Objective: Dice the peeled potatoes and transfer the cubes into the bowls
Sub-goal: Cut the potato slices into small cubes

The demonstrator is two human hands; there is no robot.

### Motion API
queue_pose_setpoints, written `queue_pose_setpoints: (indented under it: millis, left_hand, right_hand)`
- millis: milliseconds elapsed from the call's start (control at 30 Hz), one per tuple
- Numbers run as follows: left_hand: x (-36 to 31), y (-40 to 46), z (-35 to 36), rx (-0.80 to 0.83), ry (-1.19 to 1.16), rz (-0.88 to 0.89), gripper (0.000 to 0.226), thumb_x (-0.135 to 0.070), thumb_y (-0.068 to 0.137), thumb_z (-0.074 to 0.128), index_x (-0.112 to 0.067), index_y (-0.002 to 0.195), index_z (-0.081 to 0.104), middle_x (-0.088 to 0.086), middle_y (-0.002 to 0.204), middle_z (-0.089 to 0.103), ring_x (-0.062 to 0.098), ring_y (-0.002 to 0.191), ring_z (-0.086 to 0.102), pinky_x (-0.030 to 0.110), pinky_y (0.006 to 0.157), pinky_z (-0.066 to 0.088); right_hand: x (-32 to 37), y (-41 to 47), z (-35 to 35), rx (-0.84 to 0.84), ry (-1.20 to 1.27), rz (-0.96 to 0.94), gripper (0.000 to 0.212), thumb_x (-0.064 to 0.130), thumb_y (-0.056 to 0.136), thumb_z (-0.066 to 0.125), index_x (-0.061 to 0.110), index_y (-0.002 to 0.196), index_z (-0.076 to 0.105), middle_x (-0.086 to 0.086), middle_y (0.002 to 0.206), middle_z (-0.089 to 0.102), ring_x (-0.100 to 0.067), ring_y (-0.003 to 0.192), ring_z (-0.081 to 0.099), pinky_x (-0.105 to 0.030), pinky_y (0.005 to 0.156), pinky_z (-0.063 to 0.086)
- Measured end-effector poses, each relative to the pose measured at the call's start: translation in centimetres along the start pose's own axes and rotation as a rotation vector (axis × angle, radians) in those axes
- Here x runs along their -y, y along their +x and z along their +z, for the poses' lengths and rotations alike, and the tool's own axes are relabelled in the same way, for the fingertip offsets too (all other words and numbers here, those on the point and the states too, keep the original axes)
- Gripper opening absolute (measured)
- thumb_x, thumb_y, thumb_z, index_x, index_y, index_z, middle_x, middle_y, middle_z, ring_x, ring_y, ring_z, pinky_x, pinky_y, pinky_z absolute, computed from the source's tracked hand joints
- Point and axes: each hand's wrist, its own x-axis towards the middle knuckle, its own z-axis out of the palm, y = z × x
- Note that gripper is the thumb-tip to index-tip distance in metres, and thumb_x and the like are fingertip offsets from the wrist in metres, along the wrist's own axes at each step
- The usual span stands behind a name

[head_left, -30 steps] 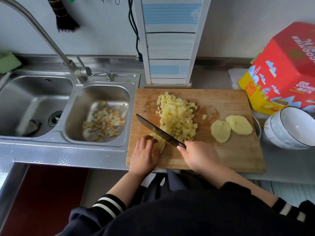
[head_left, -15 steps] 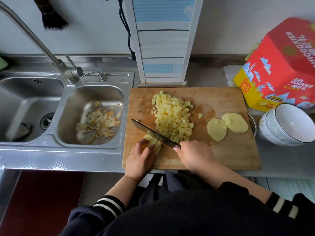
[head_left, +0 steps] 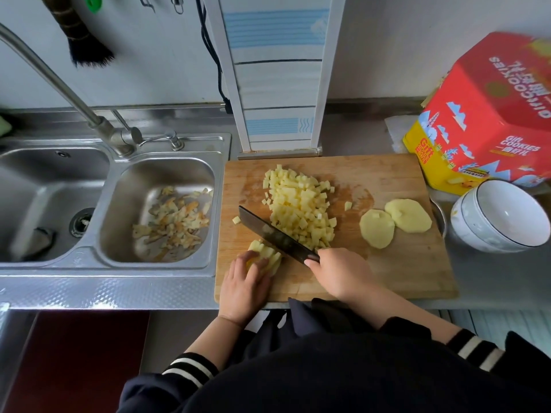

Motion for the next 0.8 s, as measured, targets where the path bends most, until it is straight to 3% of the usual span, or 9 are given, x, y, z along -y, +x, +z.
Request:
queue_pose_setpoints:
  millis: [200, 400, 633, 800]
  left_hand:
    - [-0.1, -0.3, -0.8, -0.056, 0.004, -0.020, 0.040, -0.040, 0.102, 0.045, -0.006, 0.103, 0.065, 0.012, 0.104, 0.059, 0.027, 0.091, 0.054, 0.034, 0.078, 0.045]
    - [-0.4, -0.5, -0.9, -0.057, -0.007, -0.056, 0.047, -0.042, 0.101, 0.045, -0.001, 0.098, 0.067, 0.014, 0.098, 0.063, 0.026, 0.092, 0.053, 0.031, 0.080, 0.043]
    - [0.0, -0.5, -0.7, -0.022, -0.019, -0.065, 0.029, -0.036, 0.092, 0.058, -0.009, 0.100, 0.060, 0.013, 0.101, 0.059, 0.029, 0.089, 0.054, 0.034, 0.078, 0.044]
    - [-0.7, 0.3, -0.9, 0.001, -0.037, -0.175, 0.032, -0.034, 0.087, 0.056, -0.007, 0.103, 0.059, 0.013, 0.108, 0.055, 0.029, 0.098, 0.051, 0.030, 0.086, 0.038]
  right_hand:
    - [0.1, -1.4, -0.6, -0.099, -0.011, -0.038, 0.039, 0.049, 0.102, 0.034, 0.020, 0.088, 0.055, 0.003, 0.077, 0.061, -0.019, 0.070, 0.061, -0.033, 0.060, 0.046]
    - [0.5, -2.2, -0.4, -0.056, -0.036, -0.093, 0.035, 0.047, 0.103, 0.033, 0.020, 0.086, 0.049, 0.005, 0.072, 0.053, -0.019, 0.070, 0.057, -0.032, 0.058, 0.042]
    - [0.4, -2.4, -0.2, -0.042, -0.048, -0.127, 0.035, 0.045, 0.103, 0.033, 0.019, 0.087, 0.051, 0.005, 0.072, 0.052, -0.021, 0.072, 0.059, -0.032, 0.058, 0.040]
    - [0.4, -2.5, -0.3, -0.047, -0.073, -0.139, 0.033, 0.045, 0.103, 0.032, 0.021, 0.087, 0.049, 0.006, 0.070, 0.051, -0.019, 0.068, 0.057, -0.031, 0.055, 0.039]
